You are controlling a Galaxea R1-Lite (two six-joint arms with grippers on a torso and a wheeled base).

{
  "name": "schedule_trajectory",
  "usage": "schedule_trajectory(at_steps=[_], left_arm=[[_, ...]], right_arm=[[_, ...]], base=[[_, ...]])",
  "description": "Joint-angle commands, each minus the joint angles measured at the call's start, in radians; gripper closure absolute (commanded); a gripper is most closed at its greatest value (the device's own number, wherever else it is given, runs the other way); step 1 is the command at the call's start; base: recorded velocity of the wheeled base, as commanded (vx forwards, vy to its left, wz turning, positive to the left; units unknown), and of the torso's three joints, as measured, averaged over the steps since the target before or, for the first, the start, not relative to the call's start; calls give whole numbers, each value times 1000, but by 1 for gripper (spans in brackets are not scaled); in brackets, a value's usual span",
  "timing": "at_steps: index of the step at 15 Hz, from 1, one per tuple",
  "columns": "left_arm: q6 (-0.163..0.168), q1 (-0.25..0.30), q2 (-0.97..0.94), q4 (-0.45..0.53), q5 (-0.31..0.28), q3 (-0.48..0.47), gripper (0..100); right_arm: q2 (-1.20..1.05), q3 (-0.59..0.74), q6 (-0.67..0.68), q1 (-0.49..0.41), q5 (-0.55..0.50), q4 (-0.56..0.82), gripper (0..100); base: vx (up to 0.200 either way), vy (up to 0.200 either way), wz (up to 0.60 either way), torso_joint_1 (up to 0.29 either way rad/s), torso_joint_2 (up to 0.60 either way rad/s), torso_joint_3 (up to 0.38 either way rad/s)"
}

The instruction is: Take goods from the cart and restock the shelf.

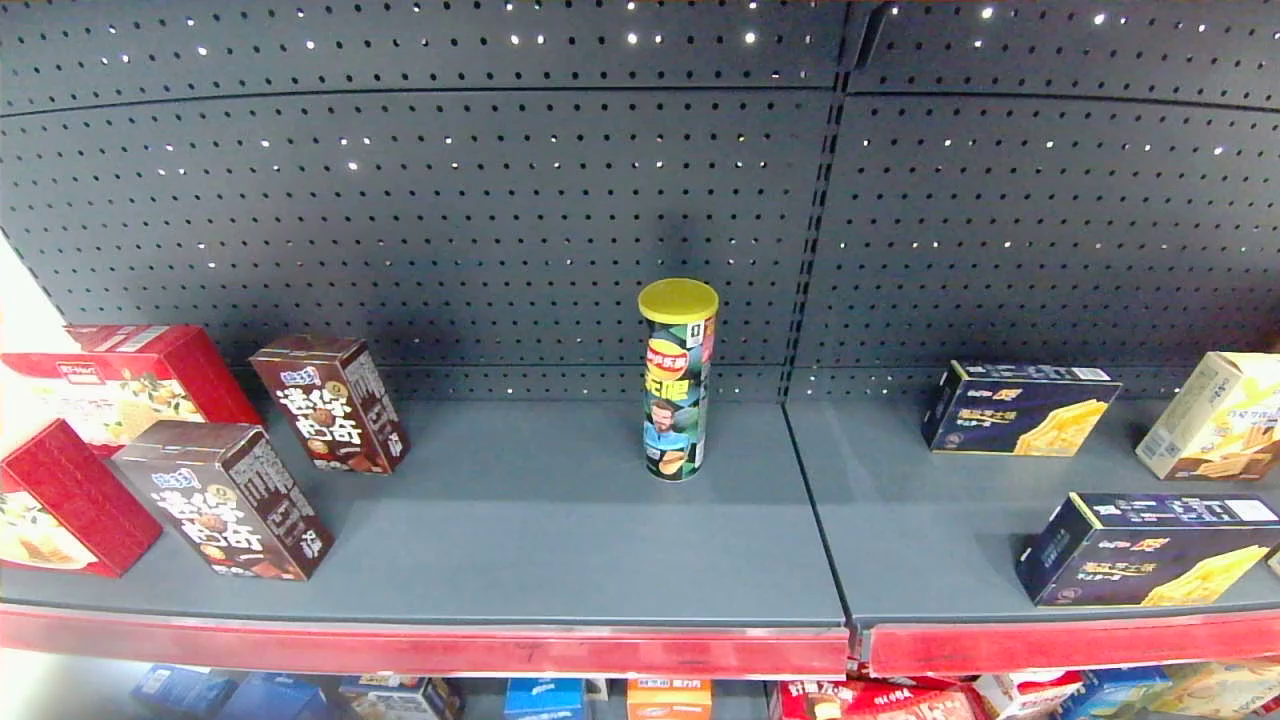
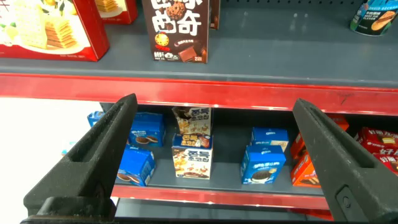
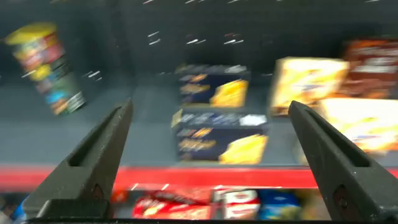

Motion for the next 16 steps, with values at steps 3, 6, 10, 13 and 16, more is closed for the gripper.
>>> schedule_trajectory(at_steps=[3,6,10,13,16], left_arm=[[0,0,1,0,0,0,0],[0,0,1,0,0,0,0],[0,0,1,0,0,0,0],[0,0,1,0,0,0,0],[0,0,1,0,0,0,0]], right_arm=[[133,-162,-5,-114,-121,162,0],[85,-159,-46,-124,-231,263,0],[-7,-93,-88,-147,-257,323,0],[-56,25,-89,-164,-262,309,0],[-76,75,-132,-179,-364,314,0]], base=[[0,0,0,0,0,0],[0,0,0,0,0,0],[0,0,0,0,0,0],[0,0,0,0,0,0],[0,0,0,0,0,0]])
